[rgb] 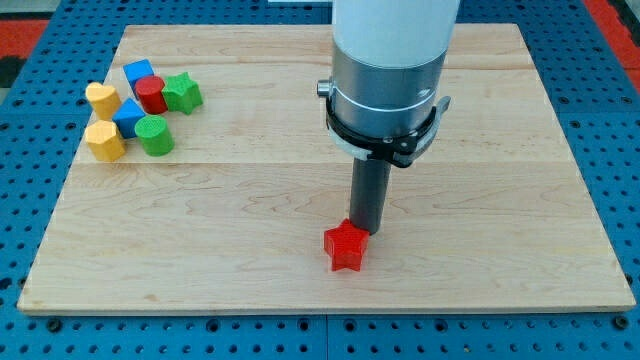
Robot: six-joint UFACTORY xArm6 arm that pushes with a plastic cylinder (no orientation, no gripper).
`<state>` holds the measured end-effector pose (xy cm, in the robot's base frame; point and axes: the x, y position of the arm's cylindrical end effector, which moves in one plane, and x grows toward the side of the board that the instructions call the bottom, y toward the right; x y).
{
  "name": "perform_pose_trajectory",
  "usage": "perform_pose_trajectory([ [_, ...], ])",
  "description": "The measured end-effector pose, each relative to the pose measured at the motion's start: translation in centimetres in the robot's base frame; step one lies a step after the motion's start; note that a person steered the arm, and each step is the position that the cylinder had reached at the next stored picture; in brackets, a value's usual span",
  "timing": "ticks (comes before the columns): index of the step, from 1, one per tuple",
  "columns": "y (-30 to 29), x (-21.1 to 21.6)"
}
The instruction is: Push the red circle into red star
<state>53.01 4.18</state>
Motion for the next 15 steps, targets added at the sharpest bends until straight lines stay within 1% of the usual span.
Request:
perform_pose_trajectory([
  [1, 3.6, -0.6],
  [2, 4.6, 0.8],
  [3, 3.7, 3.7],
  [7, 3.2, 4.9],
  [8, 0.5, 7.4],
  [9, -2.7, 6.0],
  [10, -2.6, 0.1],
  [11, -1.9, -4.1],
  [12, 0.6, -7.2],
  [13, 3.0, -9.3],
  [14, -1.5, -8.8],
  [15, -1.5, -11.6],
])
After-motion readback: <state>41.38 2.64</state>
